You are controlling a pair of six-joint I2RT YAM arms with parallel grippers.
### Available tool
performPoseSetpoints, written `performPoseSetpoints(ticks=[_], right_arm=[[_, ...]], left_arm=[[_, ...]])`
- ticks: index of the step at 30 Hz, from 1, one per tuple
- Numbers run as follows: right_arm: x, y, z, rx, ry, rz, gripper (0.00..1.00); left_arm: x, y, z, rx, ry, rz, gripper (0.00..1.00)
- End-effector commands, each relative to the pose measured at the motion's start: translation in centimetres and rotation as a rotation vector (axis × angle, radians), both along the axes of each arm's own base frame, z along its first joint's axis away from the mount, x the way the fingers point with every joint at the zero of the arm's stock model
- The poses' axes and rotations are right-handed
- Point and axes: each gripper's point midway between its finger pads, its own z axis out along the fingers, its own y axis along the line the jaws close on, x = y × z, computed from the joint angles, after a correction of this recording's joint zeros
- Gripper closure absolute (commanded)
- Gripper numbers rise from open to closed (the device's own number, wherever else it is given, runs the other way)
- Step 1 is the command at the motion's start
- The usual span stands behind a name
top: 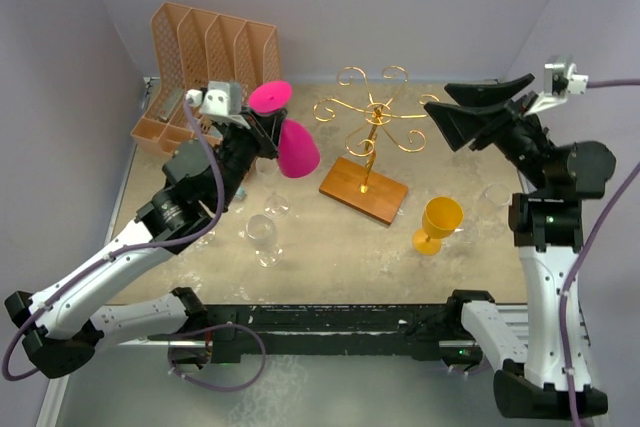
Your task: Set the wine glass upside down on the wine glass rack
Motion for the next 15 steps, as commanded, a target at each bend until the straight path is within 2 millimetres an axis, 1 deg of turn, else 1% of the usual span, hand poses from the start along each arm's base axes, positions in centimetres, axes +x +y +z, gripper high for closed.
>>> performPoseSetpoints(ticks=[1,3,6,10,12,13,15], right_arm=[[-0.9,1.8,1.8,0.040,-0.037,0.102,0.28],[0.1,3.3,2.3,0.069,-0.012,0.118,0.29],[1.4,6.5,2.9,0.094,0.045,0.156,0.30],[3.1,9.1,2.3,0.134,0.145,0.210,0.34],[3.8,10.5,1.8,0.146,0.191,0.232,0.36],[3.8,11.5,1.4,0.143,0.211,0.253,0.38],[3.2,13.5,0.8,0.133,0.225,0.306,0.39]], left_arm=[[-0.6,0.4,0.0,0.081,-0.088,-0.022,1.00],[-0.6,-0.2,-0.4,0.113,-0.110,-0.046,1.00],[-0.9,-1.3,-0.8,0.153,-0.150,-0.103,1.00],[-1.2,-2.5,-1.7,0.178,-0.186,-0.166,1.00],[-1.2,-2.7,-1.9,0.176,-0.194,-0.173,1.00],[-1.3,-2.7,-1.9,0.174,-0.197,-0.173,1.00],[-1.4,-2.6,-1.3,0.165,-0.207,-0.175,1.00]])
